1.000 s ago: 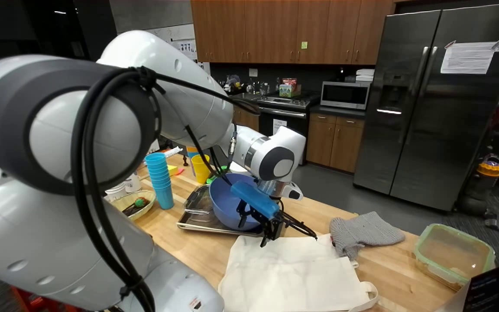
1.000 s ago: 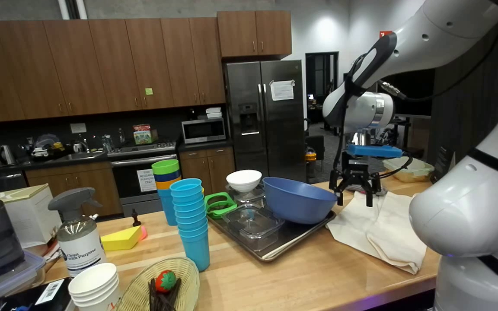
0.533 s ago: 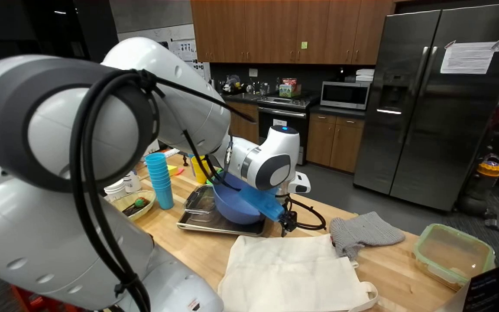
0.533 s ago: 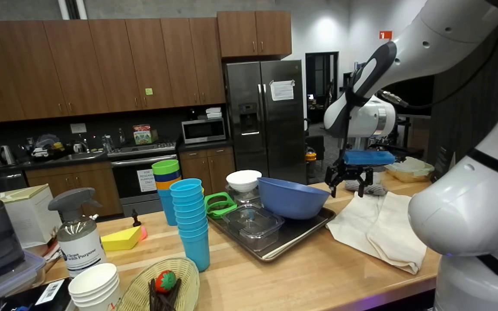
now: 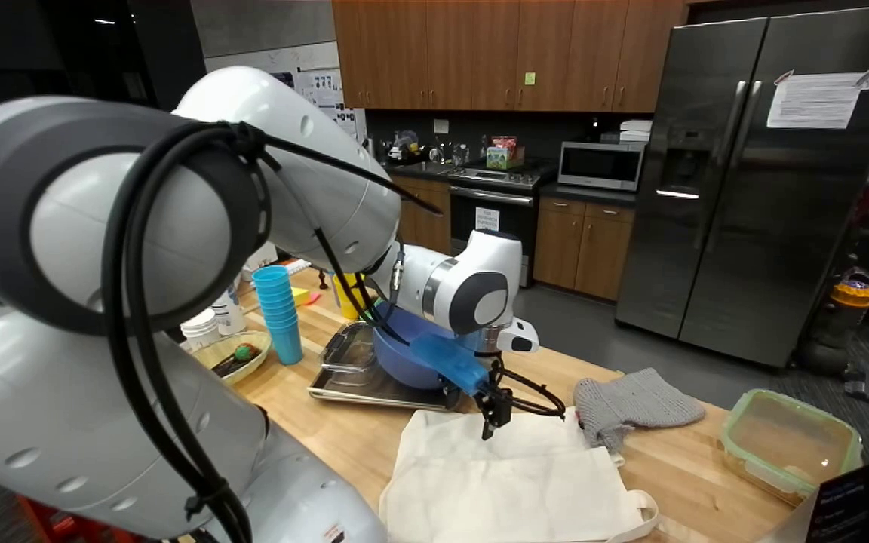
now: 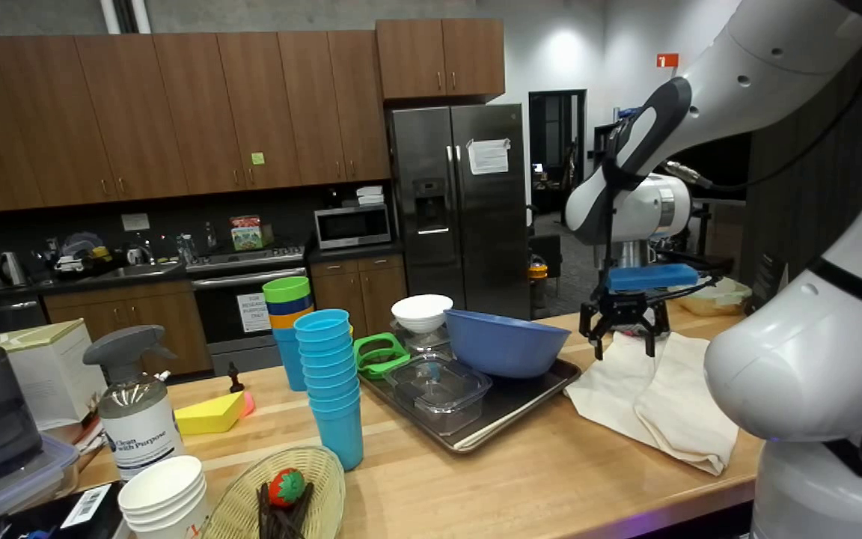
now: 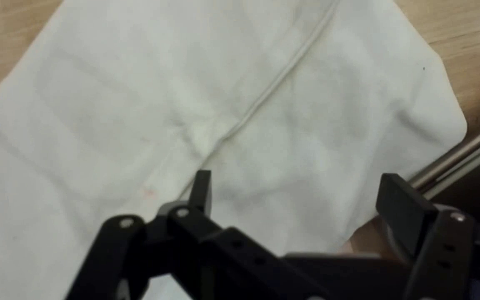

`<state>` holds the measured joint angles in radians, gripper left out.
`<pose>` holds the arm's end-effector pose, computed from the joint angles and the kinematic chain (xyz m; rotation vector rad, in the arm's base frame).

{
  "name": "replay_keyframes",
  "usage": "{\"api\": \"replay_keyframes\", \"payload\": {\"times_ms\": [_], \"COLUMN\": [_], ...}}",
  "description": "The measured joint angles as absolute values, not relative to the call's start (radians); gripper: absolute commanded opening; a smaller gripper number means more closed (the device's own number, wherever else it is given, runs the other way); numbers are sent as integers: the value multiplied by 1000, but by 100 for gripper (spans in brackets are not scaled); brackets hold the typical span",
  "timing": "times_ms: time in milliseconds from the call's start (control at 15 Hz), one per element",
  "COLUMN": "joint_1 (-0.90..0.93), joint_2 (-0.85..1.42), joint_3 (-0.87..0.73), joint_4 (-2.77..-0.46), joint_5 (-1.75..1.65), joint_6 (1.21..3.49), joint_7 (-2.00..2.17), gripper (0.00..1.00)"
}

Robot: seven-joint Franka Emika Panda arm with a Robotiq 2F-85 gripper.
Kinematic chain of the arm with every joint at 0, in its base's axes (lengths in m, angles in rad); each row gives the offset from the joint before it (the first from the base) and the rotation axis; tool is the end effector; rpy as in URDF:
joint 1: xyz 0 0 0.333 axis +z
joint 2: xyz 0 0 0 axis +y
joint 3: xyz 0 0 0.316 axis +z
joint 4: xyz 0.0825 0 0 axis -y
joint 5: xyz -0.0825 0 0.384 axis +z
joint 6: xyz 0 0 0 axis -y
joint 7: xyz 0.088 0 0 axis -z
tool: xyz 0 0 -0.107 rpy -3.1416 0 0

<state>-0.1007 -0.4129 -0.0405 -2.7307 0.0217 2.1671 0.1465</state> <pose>0.3542 -0.0483 0.3361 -3.0662 0.4581 0.2349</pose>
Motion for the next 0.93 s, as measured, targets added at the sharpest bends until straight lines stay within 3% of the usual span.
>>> {"api": "replay_keyframes", "payload": {"times_ms": [933], "joint_1": [-94], "joint_2": [-411], "joint_3": [-18], "joint_4": [-2689], "joint_5": [43], "joint_6": [2064], "joint_7": [228], "gripper": [100]}}
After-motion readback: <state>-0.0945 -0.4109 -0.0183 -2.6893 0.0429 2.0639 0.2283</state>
